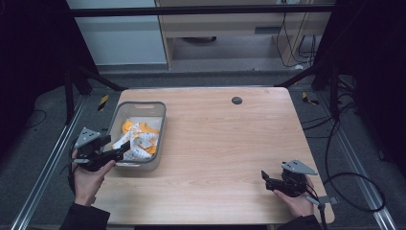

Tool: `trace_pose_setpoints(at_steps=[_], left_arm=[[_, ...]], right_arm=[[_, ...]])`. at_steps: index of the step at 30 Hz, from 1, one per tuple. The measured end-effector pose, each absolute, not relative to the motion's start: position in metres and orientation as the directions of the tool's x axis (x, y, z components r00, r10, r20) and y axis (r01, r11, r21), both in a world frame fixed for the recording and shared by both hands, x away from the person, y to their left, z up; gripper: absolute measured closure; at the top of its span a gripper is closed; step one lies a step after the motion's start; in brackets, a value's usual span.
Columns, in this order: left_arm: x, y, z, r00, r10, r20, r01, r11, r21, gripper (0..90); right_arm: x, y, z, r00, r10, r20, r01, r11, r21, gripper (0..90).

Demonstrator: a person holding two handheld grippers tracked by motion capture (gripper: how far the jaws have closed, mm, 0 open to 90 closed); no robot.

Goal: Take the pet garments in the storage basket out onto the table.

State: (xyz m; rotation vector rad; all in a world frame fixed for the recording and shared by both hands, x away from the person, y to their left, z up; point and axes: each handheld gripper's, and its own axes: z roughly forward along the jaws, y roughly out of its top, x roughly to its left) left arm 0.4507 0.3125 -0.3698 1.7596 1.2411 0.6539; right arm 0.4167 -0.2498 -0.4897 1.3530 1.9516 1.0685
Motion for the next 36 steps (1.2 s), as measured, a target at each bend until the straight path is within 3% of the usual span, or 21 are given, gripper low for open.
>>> trace_pose_setpoints(at_steps=[36], left_arm=[[0.499,0.307,-0.381,0.378,0.926,-0.028,0.585,-0.215,0.782,21.0]], right_arm=[[0.418,-0.249,-0.490,-0.358,0.934,0.013,0.517,0.186,0.835,12.5]])
